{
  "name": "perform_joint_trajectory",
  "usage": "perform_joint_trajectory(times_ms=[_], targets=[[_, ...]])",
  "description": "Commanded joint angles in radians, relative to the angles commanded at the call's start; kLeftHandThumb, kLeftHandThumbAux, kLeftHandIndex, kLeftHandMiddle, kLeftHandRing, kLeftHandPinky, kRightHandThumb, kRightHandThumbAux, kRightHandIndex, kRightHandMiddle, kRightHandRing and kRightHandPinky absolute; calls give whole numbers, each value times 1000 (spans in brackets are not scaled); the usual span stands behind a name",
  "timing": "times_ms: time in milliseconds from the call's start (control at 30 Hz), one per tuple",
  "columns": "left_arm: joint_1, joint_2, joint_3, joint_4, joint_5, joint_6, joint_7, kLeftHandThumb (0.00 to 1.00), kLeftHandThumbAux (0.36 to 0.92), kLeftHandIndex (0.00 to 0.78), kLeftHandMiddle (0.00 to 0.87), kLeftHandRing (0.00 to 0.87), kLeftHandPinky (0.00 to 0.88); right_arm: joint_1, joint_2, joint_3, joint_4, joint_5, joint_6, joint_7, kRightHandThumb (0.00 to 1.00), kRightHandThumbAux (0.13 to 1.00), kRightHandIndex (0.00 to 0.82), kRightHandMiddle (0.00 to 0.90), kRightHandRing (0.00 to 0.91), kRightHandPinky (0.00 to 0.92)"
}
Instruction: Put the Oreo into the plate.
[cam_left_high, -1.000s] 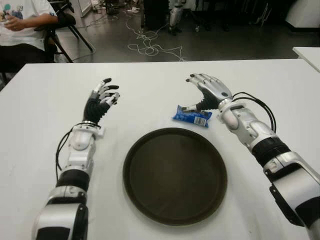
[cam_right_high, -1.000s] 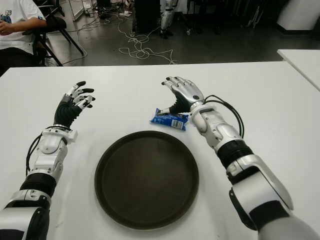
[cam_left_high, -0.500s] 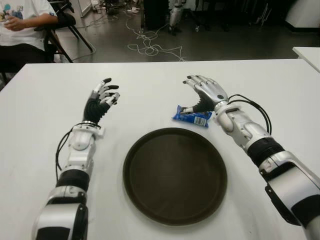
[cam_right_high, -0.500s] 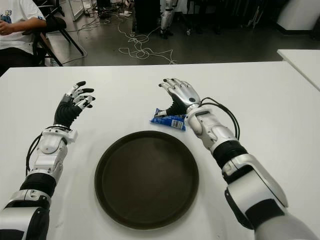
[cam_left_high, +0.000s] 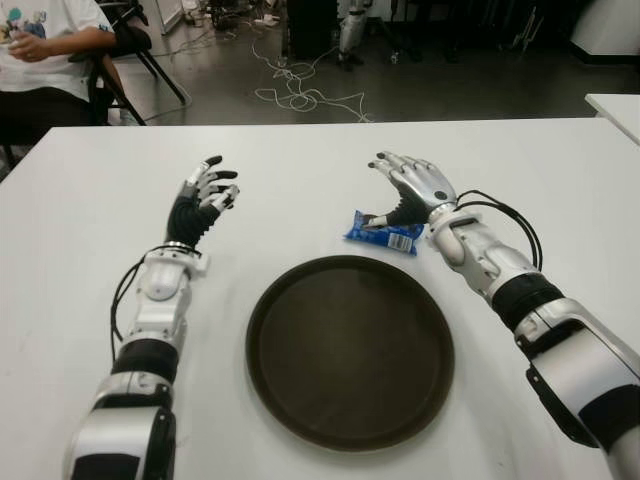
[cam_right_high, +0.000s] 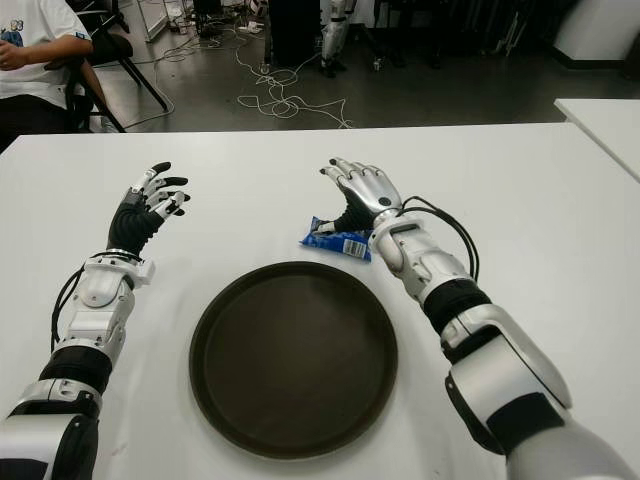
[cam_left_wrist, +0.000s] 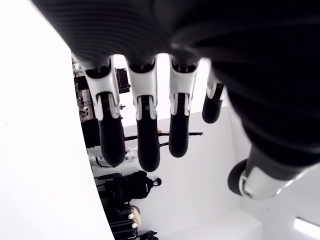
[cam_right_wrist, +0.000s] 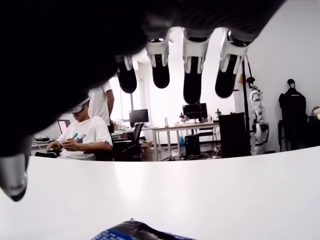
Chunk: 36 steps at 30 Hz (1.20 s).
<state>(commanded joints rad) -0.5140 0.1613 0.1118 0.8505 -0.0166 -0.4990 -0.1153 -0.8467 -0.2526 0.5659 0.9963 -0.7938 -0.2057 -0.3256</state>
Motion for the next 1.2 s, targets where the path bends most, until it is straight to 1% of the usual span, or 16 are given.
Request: perform_joint_trajectory(times_ms=[333,433,533,700,833,1000,1200], targets=[[-1,-1,4,-4,-14,15,-12,286,616,141,268,319,396,-12,10,6,37,7,-4,-12,0,495,56,130,148,197],[0,1,1,-6,-10,16,-10,273,615,145,276,324,396,-14,11,7,44,7,-2,-14,0,504,50,120,137,187],[1,3,0,-6,-4,15,-5,264,612,144,277,323,396,-17,13,9,56,7,-3,-18,0,508,49,120,139,198],[1,4,-1,-7,1,18,1,253,617,142,275,319,391,-25,16,11,85,9,-7,-26,0,514,68,152,197,280],[0,4,-1,-7,-1,22,-2,258,629,143,276,321,395,-31,17,11,105,13,-13,-37,0,522,87,196,248,316],[2,3,1,-9,-8,23,-10,270,628,141,274,321,399,-35,17,9,117,16,-12,-43,0,522,91,204,240,301],[3,3,0,-7,-4,12,-6,262,611,143,274,319,393,-40,21,5,128,21,5,-32,0,503,76,171,204,274]])
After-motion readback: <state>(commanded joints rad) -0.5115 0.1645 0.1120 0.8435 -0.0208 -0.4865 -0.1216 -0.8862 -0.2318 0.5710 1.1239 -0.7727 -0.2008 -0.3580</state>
